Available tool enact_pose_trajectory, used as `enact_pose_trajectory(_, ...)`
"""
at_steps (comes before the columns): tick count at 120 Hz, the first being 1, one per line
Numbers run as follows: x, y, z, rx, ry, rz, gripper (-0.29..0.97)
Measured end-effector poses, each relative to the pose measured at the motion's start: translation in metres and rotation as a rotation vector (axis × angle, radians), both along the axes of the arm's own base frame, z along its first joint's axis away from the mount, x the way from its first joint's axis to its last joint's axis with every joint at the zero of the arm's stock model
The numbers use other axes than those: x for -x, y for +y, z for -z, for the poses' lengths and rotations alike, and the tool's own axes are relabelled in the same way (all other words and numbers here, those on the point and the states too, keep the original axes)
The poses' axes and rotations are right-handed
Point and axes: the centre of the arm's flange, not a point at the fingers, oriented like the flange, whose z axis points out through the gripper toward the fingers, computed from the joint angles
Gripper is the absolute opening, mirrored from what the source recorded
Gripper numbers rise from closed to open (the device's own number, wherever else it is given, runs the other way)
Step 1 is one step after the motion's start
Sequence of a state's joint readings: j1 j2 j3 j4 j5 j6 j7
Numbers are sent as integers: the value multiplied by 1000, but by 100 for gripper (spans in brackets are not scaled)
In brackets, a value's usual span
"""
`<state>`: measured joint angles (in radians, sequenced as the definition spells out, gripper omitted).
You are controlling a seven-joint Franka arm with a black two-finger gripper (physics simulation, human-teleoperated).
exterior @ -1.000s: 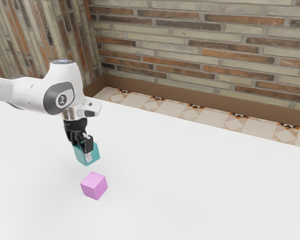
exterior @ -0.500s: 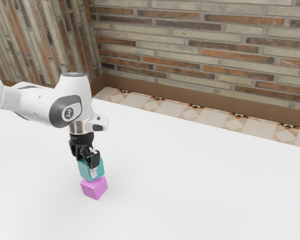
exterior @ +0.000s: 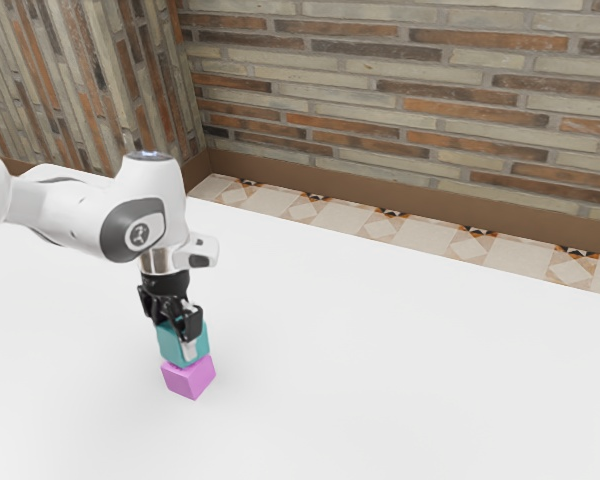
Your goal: Pick up the blue block with one arm, and put the blue block on the pink block with one arm
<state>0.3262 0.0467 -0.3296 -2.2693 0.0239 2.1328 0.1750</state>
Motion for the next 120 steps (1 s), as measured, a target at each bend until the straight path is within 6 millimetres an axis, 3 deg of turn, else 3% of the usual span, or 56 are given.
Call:
enact_pose_trajectory(59, 4, -5, 1, 5, 11, -4, 61)
enact_pose_trajectory(76, 3, -7, -23, -9, -33, 3, 65)
enact_pose_trajectory(95, -4, -7, -89, -40, -143, 4, 66)
enact_pose_trajectory(120, -52, -3, -216, -56, -346, 39, 67)
